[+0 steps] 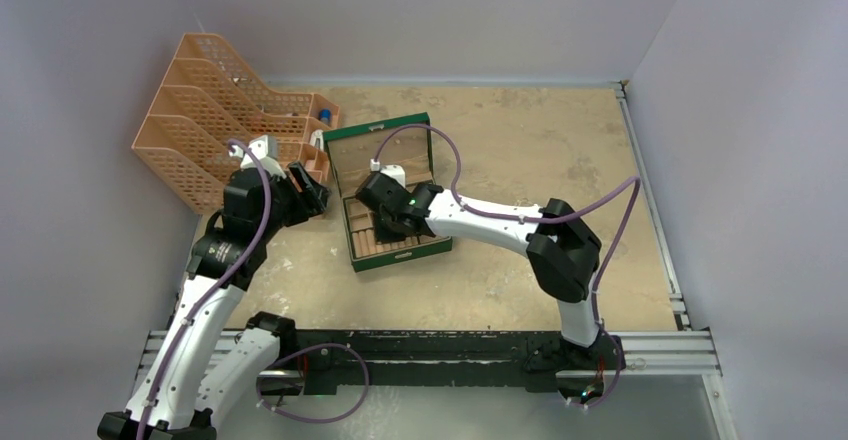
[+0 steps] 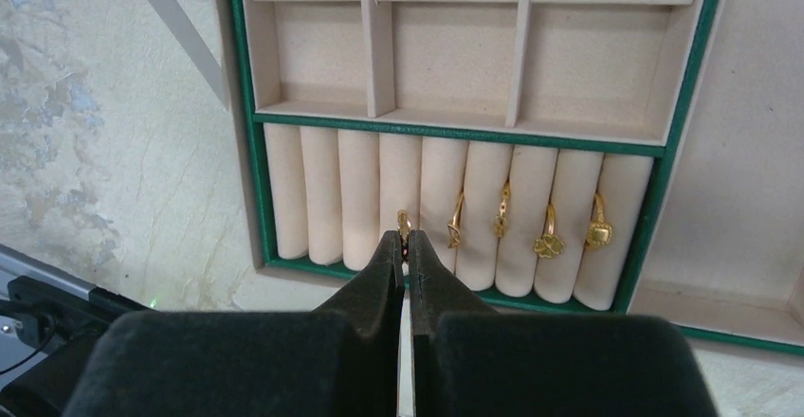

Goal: Organize the mixed jewelry

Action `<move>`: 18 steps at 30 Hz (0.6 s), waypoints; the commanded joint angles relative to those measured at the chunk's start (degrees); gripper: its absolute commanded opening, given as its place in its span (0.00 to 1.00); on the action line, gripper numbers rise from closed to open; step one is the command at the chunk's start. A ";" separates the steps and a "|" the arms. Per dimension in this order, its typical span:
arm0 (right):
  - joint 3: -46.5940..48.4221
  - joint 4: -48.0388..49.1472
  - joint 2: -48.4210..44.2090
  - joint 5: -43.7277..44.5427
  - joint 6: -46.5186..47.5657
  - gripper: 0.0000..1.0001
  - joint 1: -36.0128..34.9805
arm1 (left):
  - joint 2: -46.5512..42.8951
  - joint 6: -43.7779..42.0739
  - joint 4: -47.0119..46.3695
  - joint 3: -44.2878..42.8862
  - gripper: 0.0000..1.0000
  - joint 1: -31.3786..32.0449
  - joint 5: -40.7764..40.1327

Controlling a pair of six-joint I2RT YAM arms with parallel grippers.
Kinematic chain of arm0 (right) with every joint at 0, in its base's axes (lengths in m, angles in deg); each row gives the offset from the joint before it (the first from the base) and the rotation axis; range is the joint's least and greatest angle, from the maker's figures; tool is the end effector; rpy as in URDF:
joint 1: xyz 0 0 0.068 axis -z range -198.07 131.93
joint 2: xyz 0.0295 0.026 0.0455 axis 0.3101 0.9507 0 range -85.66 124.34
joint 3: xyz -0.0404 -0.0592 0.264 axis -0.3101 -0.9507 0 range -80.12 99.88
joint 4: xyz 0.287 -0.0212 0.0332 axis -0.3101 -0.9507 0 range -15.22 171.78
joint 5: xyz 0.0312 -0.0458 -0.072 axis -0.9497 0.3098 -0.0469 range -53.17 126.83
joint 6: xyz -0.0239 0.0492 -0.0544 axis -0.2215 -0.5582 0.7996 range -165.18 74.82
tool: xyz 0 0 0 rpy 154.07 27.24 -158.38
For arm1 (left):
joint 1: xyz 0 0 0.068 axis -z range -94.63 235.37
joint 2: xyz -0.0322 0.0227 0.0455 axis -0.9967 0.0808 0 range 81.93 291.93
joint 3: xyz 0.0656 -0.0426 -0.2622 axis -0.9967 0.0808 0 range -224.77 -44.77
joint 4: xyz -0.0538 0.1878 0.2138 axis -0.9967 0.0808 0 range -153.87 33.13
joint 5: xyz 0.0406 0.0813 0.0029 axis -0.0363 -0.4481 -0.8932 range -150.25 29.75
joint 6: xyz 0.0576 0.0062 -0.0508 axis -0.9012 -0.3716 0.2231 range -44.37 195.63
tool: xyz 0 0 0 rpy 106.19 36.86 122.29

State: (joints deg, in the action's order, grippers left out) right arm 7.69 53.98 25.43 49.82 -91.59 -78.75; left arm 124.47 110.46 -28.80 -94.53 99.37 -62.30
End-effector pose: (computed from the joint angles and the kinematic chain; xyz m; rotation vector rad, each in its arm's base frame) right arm 0.2469 0.4097 0.1997 -0.2114 2.5017 0.5432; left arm 0.2076 -0.0494 0.3214 -0.4005 2.0544 -0.4873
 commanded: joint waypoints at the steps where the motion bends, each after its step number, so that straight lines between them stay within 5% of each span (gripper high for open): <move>1: 3.56 -2.41 0.63 2.44 1.63 0.00 -0.02 | -0.92 -1.13 -1.24 0.00 0.59 0.06 -1.03; 18: 4.78 -4.11 1.99 4.06 2.81 0.00 -0.05 | -0.81 -1.17 -1.54 0.01 0.59 0.03 -1.17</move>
State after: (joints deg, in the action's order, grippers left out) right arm 10.20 50.66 26.78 52.79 -90.02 -78.75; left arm 124.21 110.46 -28.56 -94.53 99.37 -62.67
